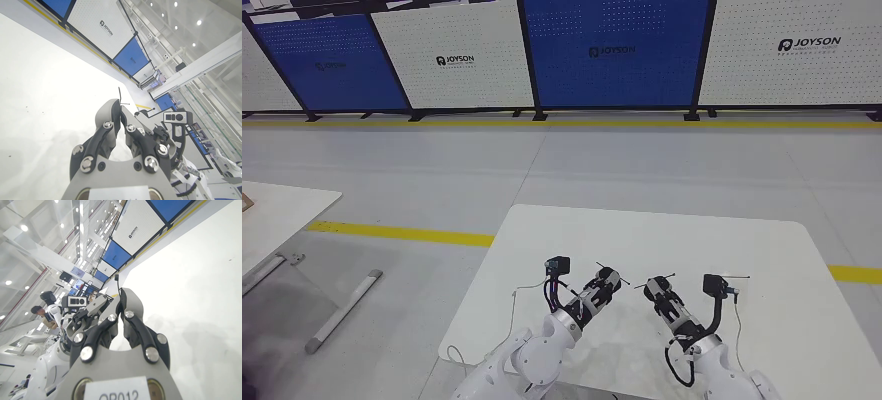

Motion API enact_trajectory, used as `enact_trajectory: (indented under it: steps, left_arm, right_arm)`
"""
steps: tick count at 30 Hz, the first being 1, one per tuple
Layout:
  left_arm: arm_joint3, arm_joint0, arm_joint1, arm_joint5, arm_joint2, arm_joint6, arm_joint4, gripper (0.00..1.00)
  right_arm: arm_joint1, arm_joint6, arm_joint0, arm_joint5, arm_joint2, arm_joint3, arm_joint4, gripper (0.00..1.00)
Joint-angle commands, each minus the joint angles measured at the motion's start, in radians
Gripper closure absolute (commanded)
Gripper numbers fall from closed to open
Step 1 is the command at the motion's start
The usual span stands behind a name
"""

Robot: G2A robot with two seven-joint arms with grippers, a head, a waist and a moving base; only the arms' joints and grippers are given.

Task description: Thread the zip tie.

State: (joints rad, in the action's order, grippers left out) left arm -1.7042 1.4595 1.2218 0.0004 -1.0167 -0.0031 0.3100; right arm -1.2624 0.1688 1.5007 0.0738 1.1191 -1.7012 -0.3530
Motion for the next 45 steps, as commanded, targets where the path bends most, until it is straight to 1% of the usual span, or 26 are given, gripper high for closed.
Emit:
enact_trajectory:
  steps: [1,3,6,7,9,10,12,14,15,19,20,22,24,27,28,34,37,39,42,45]
  left_arm:
    - [0.000,0.000,0.000,0.000,0.000,0.000,0.000,1.00]
    - [0.000,0.000,0.000,0.000,0.000,0.000,0.000,1.00]
    - [0.000,0.000,0.000,0.000,0.000,0.000,0.000,1.00]
    - [0.000,0.000,0.000,0.000,0.000,0.000,0.000,1.00]
    - [0.000,0.000,0.000,0.000,0.000,0.000,0.000,1.00]
    - [0.000,0.000,0.000,0.000,0.000,0.000,0.000,1.00]
    - [0.000,0.000,0.000,0.000,0.000,0.000,0.000,1.00]
    - [0.000,0.000,0.000,0.000,0.000,0.000,0.000,1.00]
    - [0.000,0.000,0.000,0.000,0.000,0.000,0.000,1.00]
    - [0.000,0.000,0.000,0.000,0.000,0.000,0.000,1.00]
    - [0.001,-0.002,0.000,-0.001,0.001,0.005,0.012,1.00]
    - [-0.002,-0.008,0.002,0.002,0.018,0.016,0.056,1.00]
    - [0.001,-0.017,0.007,0.018,0.039,0.035,0.089,1.00]
    - [0.013,-0.034,0.015,0.041,0.068,0.052,0.107,1.00]
    - [0.023,-0.042,0.019,0.058,0.082,0.062,0.124,1.00]
    - [0.023,-0.042,0.019,0.058,0.082,0.062,0.124,1.00]
    - [0.023,-0.042,0.019,0.058,0.082,0.062,0.124,1.00]
    - [0.023,-0.042,0.019,0.058,0.082,0.062,0.124,1.00]
    - [0.023,-0.042,0.019,0.058,0.082,0.062,0.124,1.00]
    - [0.023,-0.042,0.019,0.058,0.082,0.062,0.124,1.00]
  right_arm:
    - [0.000,-0.002,0.001,0.000,0.000,0.000,0.000,1.00]
    - [0.002,-0.011,0.010,0.014,0.017,0.006,0.005,1.00]
    - [0.010,-0.037,0.051,0.075,0.073,0.011,0.037,1.00]
    - [0.013,-0.047,0.072,0.107,0.094,0.012,0.056,1.00]
    - [0.016,-0.058,0.098,0.146,0.117,0.014,0.077,1.00]
    - [0.016,-0.073,0.109,0.162,0.121,0.016,0.080,1.00]
    - [0.014,-0.115,0.132,0.194,0.110,0.023,0.062,1.00]
    - [0.009,-0.164,0.142,0.216,0.092,0.031,0.048,1.00]
    - [0.009,-0.170,0.142,0.219,0.090,0.033,0.047,1.00]
    - [0.009,-0.170,0.142,0.219,0.090,0.033,0.047,1.00]
    - [0.009,-0.170,0.142,0.219,0.090,0.033,0.047,1.00]
    - [0.009,-0.170,0.142,0.219,0.090,0.033,0.047,1.00]
    - [0.009,-0.170,0.142,0.219,0.090,0.033,0.047,1.00]
    - [0.009,-0.170,0.142,0.219,0.090,0.033,0.047,1.00]
    - [0.009,-0.170,0.142,0.219,0.090,0.033,0.047,1.00]
    - [0.009,-0.170,0.142,0.219,0.090,0.033,0.047,1.00]
    - [0.004,-0.177,0.130,0.175,0.083,0.037,0.065,1.00]
    - [-0.002,-0.156,0.118,0.155,0.064,0.041,0.124,1.00]
    - [-0.009,-0.158,0.104,0.130,0.039,0.039,0.137,1.00]
    - [-0.015,-0.163,0.090,0.103,0.009,0.035,0.124,1.00]
